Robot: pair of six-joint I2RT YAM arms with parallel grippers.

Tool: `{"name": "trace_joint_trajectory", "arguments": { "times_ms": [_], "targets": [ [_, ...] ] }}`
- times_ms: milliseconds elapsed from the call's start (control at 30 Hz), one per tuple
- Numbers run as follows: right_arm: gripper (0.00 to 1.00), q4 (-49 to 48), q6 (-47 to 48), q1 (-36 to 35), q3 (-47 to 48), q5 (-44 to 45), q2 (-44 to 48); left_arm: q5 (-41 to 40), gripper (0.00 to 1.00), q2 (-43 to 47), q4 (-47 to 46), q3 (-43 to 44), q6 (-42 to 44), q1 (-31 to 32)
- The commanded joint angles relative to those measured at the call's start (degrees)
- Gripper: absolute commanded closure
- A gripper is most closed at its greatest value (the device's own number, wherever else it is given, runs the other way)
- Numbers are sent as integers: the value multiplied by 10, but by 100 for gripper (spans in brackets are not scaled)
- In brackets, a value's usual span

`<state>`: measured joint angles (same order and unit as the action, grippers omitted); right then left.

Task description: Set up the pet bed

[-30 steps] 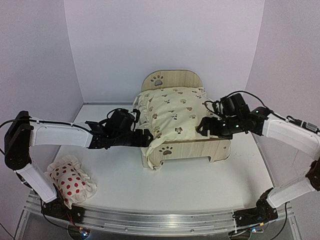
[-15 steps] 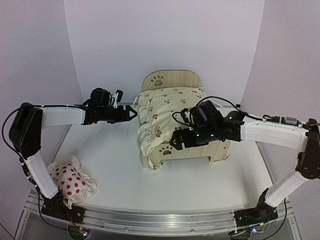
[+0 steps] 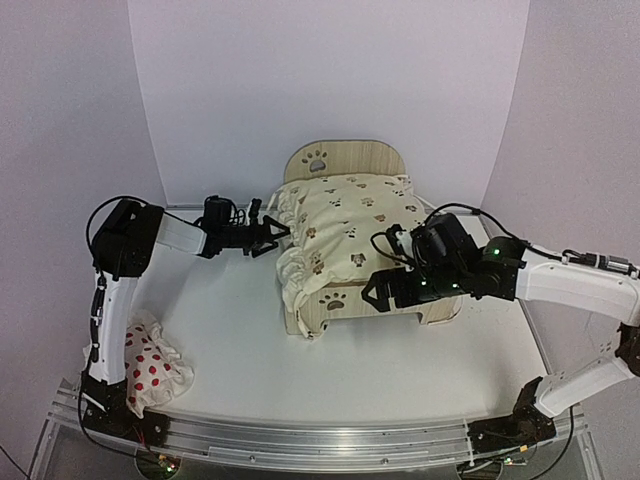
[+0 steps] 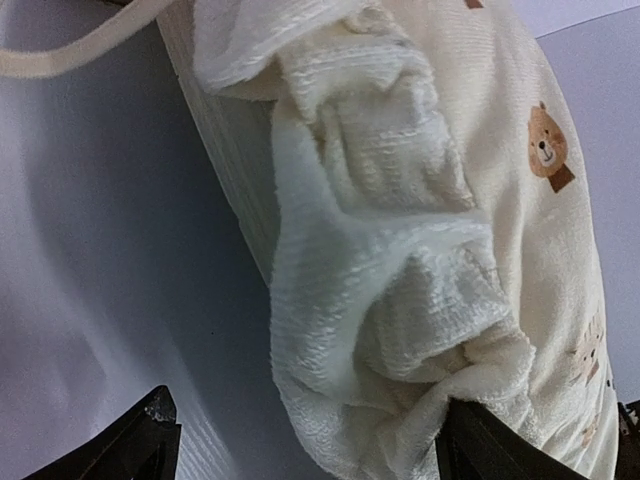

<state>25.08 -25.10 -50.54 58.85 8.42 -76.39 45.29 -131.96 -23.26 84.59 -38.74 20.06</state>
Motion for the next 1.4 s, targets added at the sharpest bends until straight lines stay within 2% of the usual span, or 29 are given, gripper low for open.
{"name": "trace_joint_trajectory", "arguments": {
  "times_ms": [0,367,567,733,800,967,1133,1167,1267,1333,1367],
  "targets": [
    [2,-3,4,-2,-5,2,8,78,13,-40,-142,32,-105,8],
    [2,-3,-1,-2,-3,-7,-2,88,15,-94,-172,89,-166,38],
    [2,-4,-6,-2,-4,-12,3,109,17,-136,-303,96,-272,49],
    [2,-5,2,-2,-5,2,-5,110,11,-141,-403,86,-331,59],
    [2,-4,5,-2,-4,7,-10,102,2,-129,-428,66,-334,60],
    [2,-5,10,-2,-4,9,-17,87,1,-97,-432,30,-308,64],
    [2,-5,14,-2,-3,11,-23,88,1,-122,-390,66,-302,73],
    [2,-5,15,-2,-3,11,-23,89,2,-133,-390,79,-308,74],
    [2,-5,15,-2,-3,13,-26,95,16,-161,-409,109,-330,81],
    [2,-6,16,-2,-2,14,-27,98,34,-164,-421,120,-340,85],
    [2,-6,16,-2,-2,15,-28,99,40,-161,-421,122,-343,87]
  ]
}}
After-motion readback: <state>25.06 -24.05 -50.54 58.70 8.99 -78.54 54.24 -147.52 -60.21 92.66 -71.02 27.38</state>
